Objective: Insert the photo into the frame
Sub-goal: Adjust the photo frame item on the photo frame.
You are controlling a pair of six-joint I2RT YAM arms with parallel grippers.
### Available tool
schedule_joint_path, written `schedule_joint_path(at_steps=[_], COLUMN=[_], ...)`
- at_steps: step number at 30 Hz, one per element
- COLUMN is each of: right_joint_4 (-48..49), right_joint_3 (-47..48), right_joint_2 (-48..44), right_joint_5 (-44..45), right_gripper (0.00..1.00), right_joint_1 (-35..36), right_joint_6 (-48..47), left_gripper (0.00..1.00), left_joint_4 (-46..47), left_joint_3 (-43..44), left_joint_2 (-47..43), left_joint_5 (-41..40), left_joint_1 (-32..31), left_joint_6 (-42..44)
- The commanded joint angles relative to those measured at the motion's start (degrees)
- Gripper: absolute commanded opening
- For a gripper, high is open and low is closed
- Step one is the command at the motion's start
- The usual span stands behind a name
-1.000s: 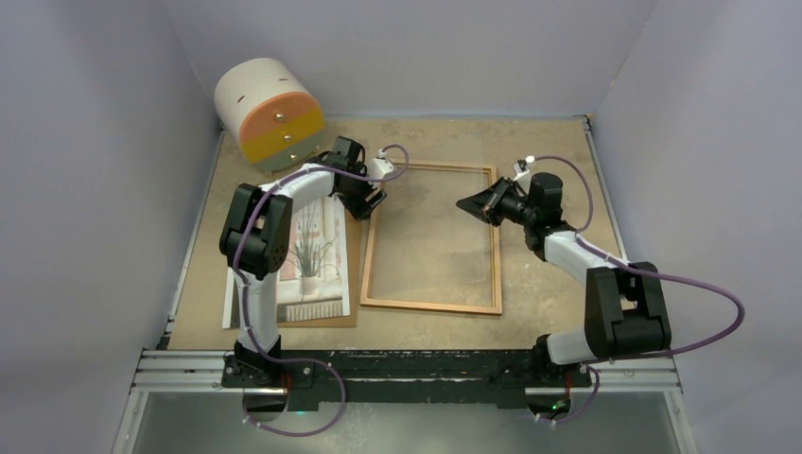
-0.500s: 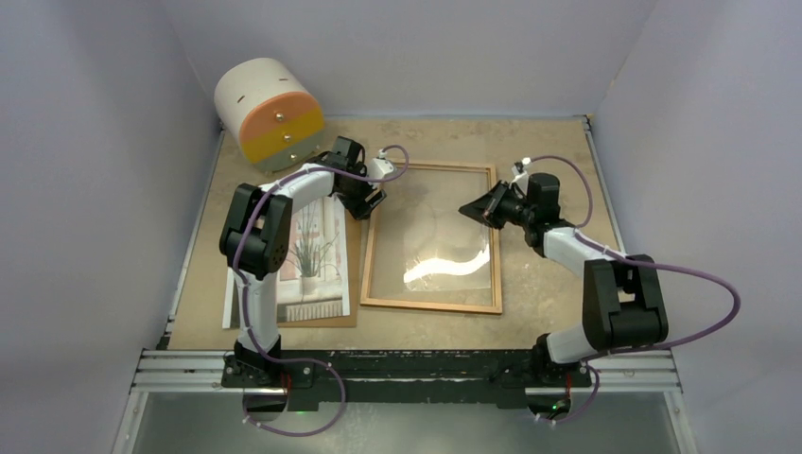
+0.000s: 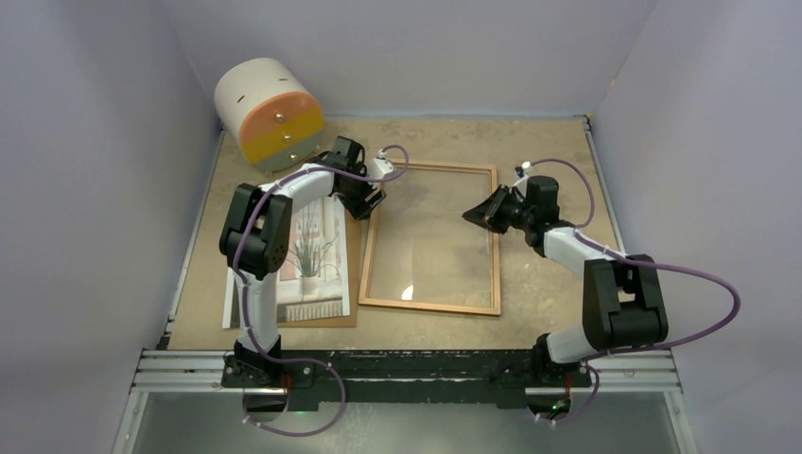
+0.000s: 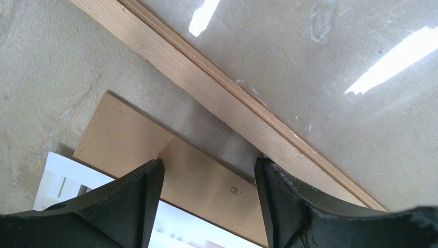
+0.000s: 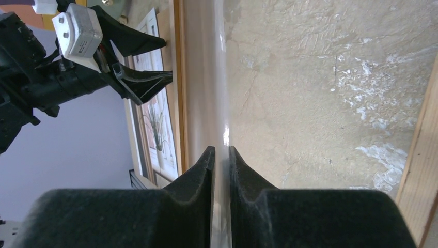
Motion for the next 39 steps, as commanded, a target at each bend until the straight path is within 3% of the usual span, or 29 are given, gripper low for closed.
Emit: schedule_joint_path(at_steps=[1, 24, 26, 30, 37, 39], right_joint_4=[-0.23, 8.95, 7.0, -0.87, -13.69, -16.51], right_joint_3=[0.67, -0.13, 0.38, 3.14, 9.09, 10.7], right_joint_2=[-1.47, 2.33, 2.27, 2.56, 3.72, 4.19], right_joint_5=[0.66, -2.23, -1.57, 0.97, 9.97, 12.19], right_gripper=[0.15, 0.18, 0.24, 0.45, 0.98, 0.99], right_joint_1=[0.85, 0.94, 0.94, 1.7, 3.76, 4.28], right_joint_6=[-1.4, 0.61, -0.93, -6.47, -14.35, -15.95], left_gripper=[0.67, 0.67, 0.67, 0.67, 0.67, 0.67], left_joint_4=[-2.16, -2.27, -2.27, -2.32, -2.27, -2.28], left_joint_3=[-1.31, -1.13, -1.17, -1.3, -1.39, -1.39], left_joint_2=[-0.28, 0.18, 0.26, 0.09, 0.09, 0.08], left_joint_5=[3.41, 3.78, 3.65, 3.47, 3.51, 3.51], left_joint_1=[-0.58, -0.67, -0.67, -0.67, -0.67, -0.67], left_joint_6=[-1.18, -1.02, -0.99, -0.81, -0.76, -0.76])
